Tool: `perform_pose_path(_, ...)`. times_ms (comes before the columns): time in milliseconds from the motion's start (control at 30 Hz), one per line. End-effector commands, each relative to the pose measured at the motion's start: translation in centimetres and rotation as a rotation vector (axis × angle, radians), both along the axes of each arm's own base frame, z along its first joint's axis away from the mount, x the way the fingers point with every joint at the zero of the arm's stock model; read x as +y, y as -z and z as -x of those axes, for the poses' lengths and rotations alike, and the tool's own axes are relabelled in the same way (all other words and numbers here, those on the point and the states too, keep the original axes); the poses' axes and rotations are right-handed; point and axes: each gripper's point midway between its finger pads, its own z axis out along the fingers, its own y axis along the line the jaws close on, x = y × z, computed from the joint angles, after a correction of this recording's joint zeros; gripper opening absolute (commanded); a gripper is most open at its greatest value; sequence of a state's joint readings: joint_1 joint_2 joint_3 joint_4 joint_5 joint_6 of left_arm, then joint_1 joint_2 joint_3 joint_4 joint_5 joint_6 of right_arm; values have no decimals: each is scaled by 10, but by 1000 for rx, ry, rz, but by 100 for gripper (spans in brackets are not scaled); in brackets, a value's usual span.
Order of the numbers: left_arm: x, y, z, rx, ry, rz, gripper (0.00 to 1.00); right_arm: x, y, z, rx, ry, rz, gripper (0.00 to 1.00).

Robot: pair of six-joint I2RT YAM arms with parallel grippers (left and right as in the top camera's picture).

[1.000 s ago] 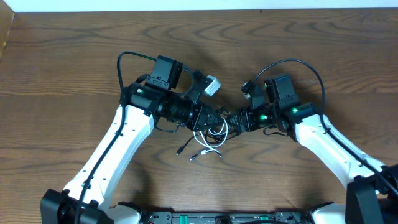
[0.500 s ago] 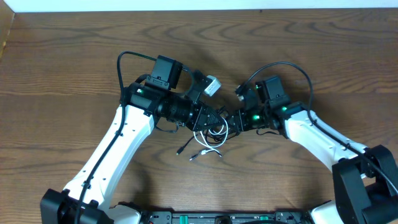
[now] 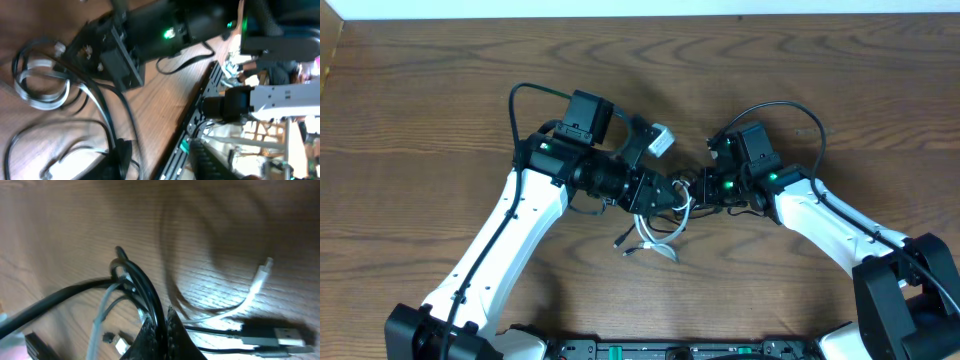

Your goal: Untangle cables

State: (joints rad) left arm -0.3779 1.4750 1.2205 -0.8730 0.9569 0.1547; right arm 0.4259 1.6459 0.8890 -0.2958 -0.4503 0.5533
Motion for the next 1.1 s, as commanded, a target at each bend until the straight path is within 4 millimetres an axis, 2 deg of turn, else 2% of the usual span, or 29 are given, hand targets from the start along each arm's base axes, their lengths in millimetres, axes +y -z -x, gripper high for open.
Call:
perform_pose_path(0, 9, 3, 0, -31, -20, -68, 53, -2, 5, 0, 37, 46, 5, 1)
perform_pose_path(133, 22, 17, -2, -31, -54, -173, 54, 9, -3, 2, 17, -16, -53, 1)
perform_pose_path(267, 29, 24, -8, -44, -88, -231, 54, 9, -3, 2, 14, -20, -54, 1)
perform_pose_path(467, 53, 40, -29, -64, -239, -399, 55, 19, -11, 8, -21, -124, -105, 1)
perform_pose_path(600, 59, 42, -38, -70, -304, -432, 56, 26, -18, 7, -50, -157, -150, 1)
perform_pose_path(733, 73, 45, -52, -56, -446, -495, 56, 26, -24, 4, -56, -164, -185, 1)
perform_pose_path(800, 78, 46, -57, -53, -499, -519, 56, 34, -35, 6, -80, -219, -259, 1)
perform_pose_path(933, 77, 45, -59, -59, -502, -512, 56, 54, -74, 13, -159, -367, -465, 1)
perform_pose_path(1067, 75, 45, -58, -53, -495, -504, 56, 60, -102, 16, -231, -459, -591, 1)
